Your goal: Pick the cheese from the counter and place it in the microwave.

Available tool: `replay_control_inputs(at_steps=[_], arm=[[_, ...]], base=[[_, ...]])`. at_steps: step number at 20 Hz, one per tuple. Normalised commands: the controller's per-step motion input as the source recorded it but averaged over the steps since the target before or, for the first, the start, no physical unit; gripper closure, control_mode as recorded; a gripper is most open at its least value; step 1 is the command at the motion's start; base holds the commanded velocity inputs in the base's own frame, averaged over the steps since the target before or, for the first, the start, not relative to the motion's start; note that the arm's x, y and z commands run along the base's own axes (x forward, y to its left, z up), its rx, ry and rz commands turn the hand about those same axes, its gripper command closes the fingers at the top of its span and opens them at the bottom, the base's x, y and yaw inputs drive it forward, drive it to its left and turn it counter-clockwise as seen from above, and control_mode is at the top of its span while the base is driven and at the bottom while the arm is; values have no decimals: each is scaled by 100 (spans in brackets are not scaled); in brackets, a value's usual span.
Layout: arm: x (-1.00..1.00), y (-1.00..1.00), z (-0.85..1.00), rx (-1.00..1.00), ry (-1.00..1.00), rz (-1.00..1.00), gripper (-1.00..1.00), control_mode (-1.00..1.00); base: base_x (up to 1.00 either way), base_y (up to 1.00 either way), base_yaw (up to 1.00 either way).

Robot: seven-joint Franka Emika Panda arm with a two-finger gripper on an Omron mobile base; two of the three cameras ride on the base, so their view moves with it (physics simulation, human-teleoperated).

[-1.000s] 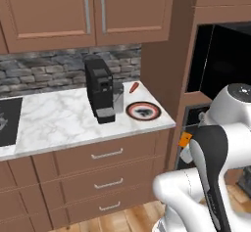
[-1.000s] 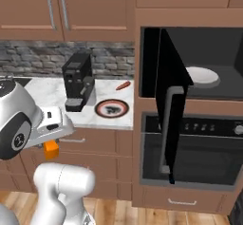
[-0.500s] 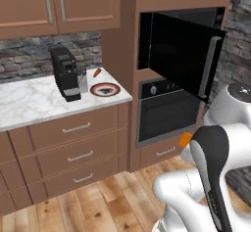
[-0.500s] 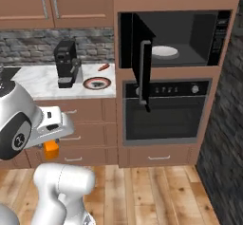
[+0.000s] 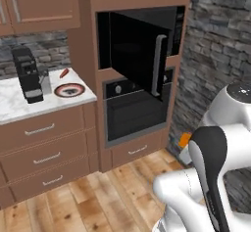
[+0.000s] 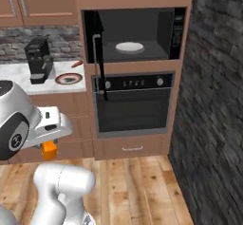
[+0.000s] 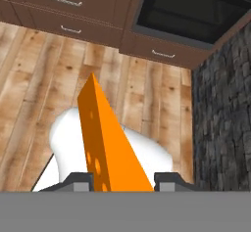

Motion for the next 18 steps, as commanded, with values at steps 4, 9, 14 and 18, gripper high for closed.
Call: replay_control_inputs(at_steps=[4,9,14,18], arm=[[0,0,0,0,0,0,100,100],[0,0,0,0,0,0,100,100],[0,0,0,0,0,0,100,100],[0,0,0,0,0,0,100,100]], base=[[53,-72,17],[54,-67,34],[93,-49,33],[74,-60,19]])
